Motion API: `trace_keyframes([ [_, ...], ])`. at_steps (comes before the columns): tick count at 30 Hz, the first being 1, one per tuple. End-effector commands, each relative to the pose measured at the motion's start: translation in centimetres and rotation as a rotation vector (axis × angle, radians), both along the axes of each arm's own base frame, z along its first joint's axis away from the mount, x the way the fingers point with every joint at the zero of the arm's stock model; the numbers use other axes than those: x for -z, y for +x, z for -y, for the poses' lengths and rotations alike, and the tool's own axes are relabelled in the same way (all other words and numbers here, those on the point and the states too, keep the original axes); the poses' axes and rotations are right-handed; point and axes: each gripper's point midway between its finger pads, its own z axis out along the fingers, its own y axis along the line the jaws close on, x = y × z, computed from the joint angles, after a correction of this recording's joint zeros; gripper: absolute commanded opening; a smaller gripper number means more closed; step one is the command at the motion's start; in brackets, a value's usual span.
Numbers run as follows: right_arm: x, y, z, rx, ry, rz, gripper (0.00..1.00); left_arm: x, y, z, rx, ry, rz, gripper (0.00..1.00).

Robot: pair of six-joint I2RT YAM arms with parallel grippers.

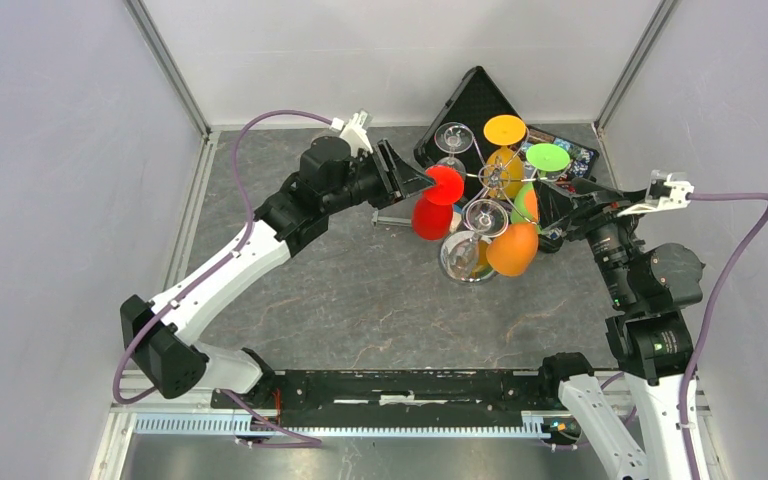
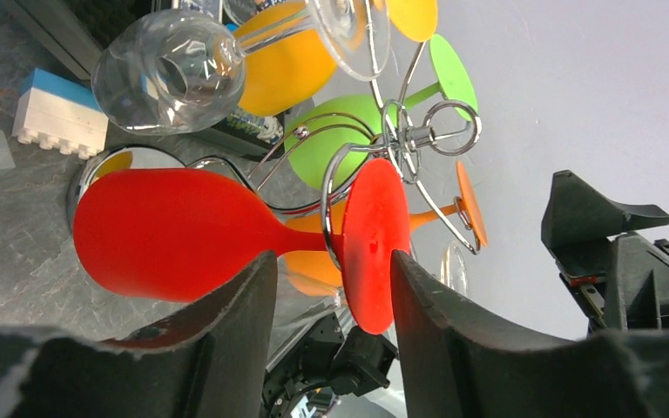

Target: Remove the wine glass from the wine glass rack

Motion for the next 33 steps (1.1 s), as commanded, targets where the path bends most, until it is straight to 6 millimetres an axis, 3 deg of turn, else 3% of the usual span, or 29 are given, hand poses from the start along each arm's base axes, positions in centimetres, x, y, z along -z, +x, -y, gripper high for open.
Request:
trace_keyframes([
  [1,-1.2,-0.2,-0.3,-0.015,0.008,0.043,0.87,-1.6,-0.1,0.5,0.032,-0.055,-0.015,0.53],
  [12,-0.7,-0.3,-0.1,-0.008,0.009,0.04,0.86,-1.6,-0.2,0.2,0.031,-0.081,-0.028,0.31],
  [21,-0.3,-0.2,0.2,0.012,0.01,0.036,0.86,-2.3,-0.7,0.7,0.059,-0.133,-0.049,0.03],
  [33,0.0,-0.2,0.2,0.013,0.014,0.028,0.85,-4.7,-1.0,-1.1,-0.015,-0.162,-0.017,0.02],
])
